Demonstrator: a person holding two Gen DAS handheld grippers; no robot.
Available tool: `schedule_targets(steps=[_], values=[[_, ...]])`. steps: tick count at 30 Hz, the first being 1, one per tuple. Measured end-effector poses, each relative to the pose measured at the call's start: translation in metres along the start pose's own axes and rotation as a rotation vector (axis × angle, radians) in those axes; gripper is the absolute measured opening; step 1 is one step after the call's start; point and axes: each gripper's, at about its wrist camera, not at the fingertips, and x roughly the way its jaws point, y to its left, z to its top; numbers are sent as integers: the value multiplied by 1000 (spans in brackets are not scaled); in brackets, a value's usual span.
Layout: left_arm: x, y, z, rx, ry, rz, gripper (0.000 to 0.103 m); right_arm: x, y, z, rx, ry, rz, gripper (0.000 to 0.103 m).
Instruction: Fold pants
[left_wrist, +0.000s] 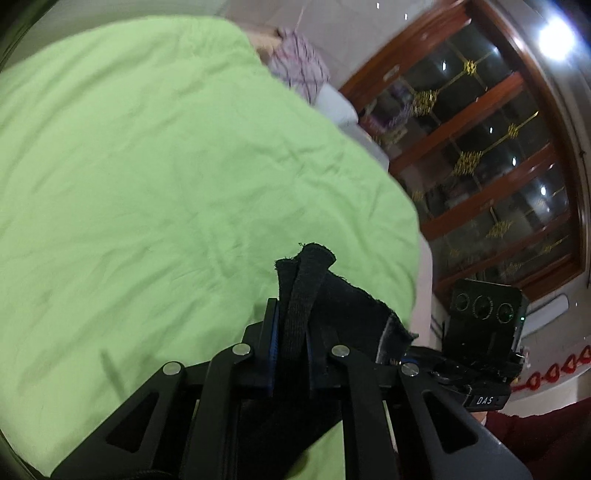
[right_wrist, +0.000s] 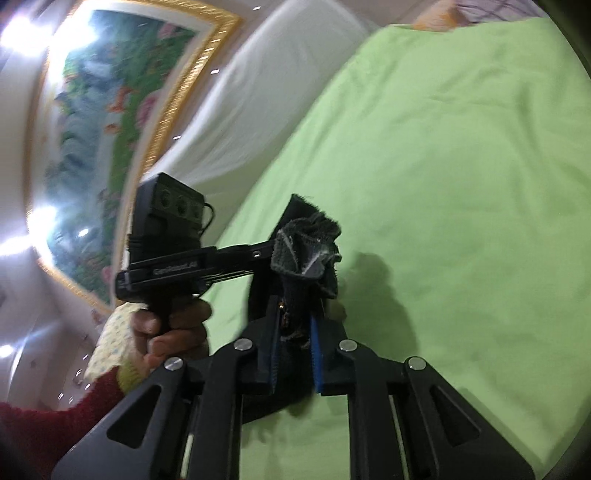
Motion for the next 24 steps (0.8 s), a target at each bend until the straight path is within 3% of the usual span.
schedule_targets(steps=[5,11,18,24], values=[[-58,0,-29,-47,-121,-24,10,22,33,-6,-33,70,163,15],[-127,1,-80,-86,-252,7,10,61,71,-28,-97,205,258,15],[-166,36,-143,-192,-349,38,10,109,91,-63,-158,348,243,15],[-163,80,-187,-333,-377,48,9,147,89,-93,-184,446,173,15]])
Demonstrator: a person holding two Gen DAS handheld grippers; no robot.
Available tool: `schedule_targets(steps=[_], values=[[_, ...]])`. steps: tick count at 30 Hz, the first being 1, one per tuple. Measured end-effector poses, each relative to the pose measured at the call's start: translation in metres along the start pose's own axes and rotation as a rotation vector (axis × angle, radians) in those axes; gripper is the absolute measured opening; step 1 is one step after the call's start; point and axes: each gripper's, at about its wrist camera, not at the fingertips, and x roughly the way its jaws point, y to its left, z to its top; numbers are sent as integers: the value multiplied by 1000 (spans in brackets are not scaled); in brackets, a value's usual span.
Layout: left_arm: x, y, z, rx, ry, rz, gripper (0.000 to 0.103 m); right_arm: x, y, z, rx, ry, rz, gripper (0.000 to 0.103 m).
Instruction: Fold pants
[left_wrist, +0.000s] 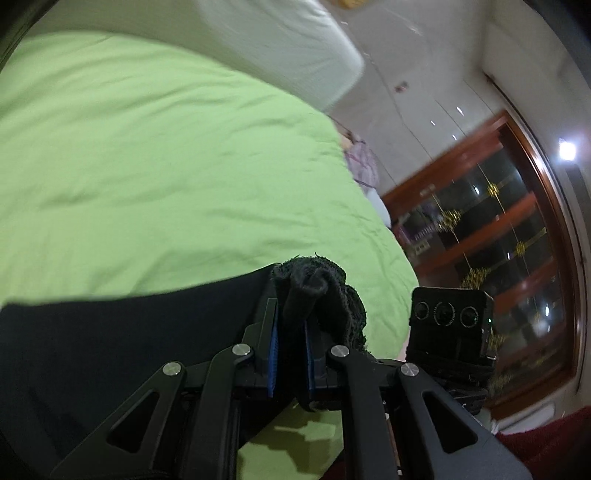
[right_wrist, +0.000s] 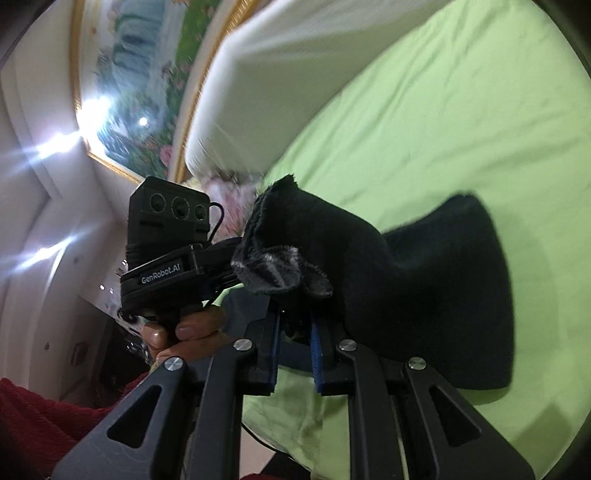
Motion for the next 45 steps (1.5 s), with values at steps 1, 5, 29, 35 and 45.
schedule_targets(steps=[1,5,29,35,45], values=[[2,6,-2,-21,-4,-3,8,7,-1,-1,-5,11,-16,15],[4,27,-10,-81,-16,8,7,26,0,-1,-30,50,-68,15],[-46,63,-80,-345,-213,193,35,65,31,-16,-171,189,-174,36],[-81,61,-111,-400,-307,280,47,73,46,-21,-219,199,-174,36],[-125,67,-141,-460,-407,394,60,78,59,-22,-244,201,-152,36]])
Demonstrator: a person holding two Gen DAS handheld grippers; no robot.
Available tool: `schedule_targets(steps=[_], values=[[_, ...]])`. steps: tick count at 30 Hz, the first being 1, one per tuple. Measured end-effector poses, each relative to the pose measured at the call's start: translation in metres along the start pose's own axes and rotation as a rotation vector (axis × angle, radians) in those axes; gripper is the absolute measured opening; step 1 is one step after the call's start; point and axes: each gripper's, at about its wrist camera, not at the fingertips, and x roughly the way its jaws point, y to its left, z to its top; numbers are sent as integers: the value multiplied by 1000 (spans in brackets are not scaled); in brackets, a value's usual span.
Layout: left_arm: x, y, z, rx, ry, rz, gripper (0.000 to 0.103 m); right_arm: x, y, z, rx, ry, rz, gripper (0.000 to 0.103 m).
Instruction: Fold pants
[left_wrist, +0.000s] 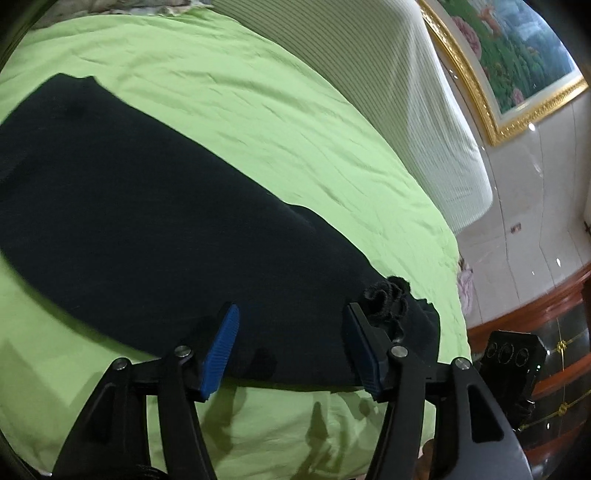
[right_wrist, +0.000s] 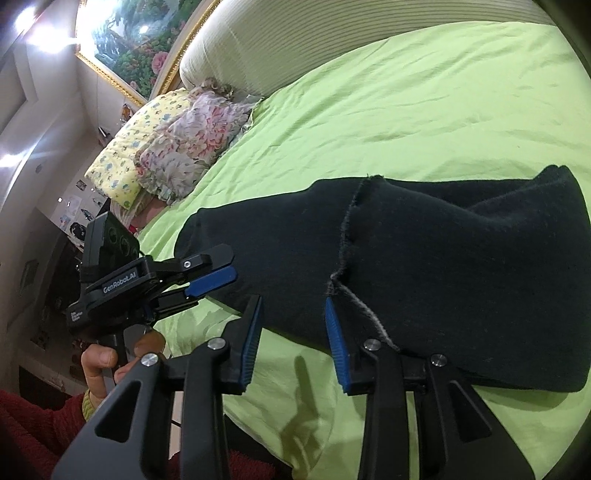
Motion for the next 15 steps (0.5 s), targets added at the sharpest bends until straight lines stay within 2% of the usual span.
schedule_targets(steps=[1,3,5,8,12,15], values=[[-4,2,0,-3,-12,9,61,-1,0,0,-3,-3,-2,37],[-14,7,-2,1,-34,33,61,-1,2,0,-8,-14,-11,50],[-26,13,-4,3,-63,59,66,-3,3,1,-12,-28,-10,56],[-46,22,-8,-4,-118,97,78,-3,6,3,-18,-28,-1,56],[-69,38,-11,-51,-191,162,81,2,13,7,-39,-23,1,57],[-85,60,-11,-136,-217,161,84,8,21,13,-63,-16,0,58]])
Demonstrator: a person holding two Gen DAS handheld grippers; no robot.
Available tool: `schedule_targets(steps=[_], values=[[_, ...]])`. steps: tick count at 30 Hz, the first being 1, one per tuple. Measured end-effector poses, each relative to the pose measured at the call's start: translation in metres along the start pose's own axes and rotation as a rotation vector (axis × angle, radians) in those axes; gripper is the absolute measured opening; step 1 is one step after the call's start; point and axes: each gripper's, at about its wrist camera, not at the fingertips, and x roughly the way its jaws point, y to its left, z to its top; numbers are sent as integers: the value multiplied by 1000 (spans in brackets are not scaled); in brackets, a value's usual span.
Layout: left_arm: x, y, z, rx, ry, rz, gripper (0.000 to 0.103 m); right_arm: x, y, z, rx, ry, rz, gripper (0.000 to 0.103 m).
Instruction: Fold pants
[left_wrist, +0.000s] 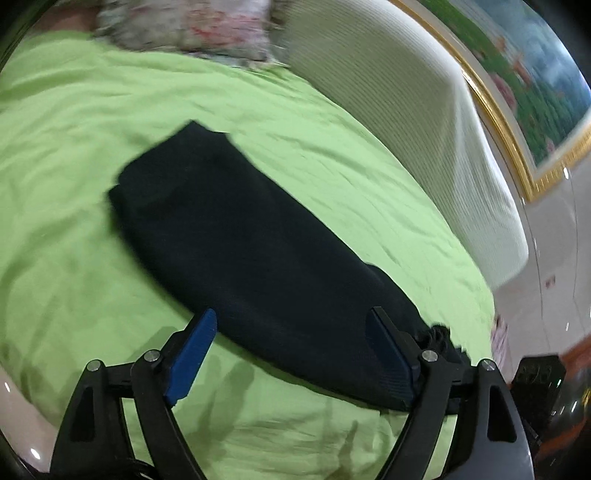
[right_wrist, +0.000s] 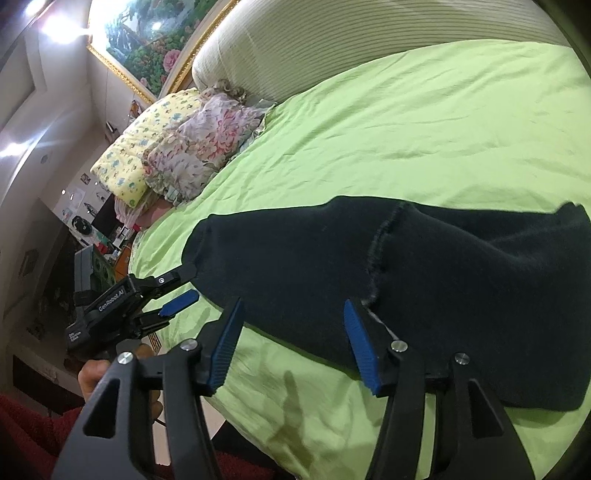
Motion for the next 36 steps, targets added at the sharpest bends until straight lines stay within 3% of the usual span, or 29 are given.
schedule_targets(steps=[8,15,20,25,33,36], values=[[-16,57,10,-198,-45,14,86,26,24,23,-89,47,29,58],[-8,68,20,-250,-68,36,86,71,56,57,-228,133,40,58],[8,72,27,-304,-46,77,87,112,75,89,-317,196,52,58],[19,71,33,-350,-72,136,89,161,94,117,-437,282,52,58],[27,76,40,-400,-118,120,93,227,117,140,-537,452,183,58],[31,74,45,-372,-110,128,95,251,124,144,-553,518,216,58]])
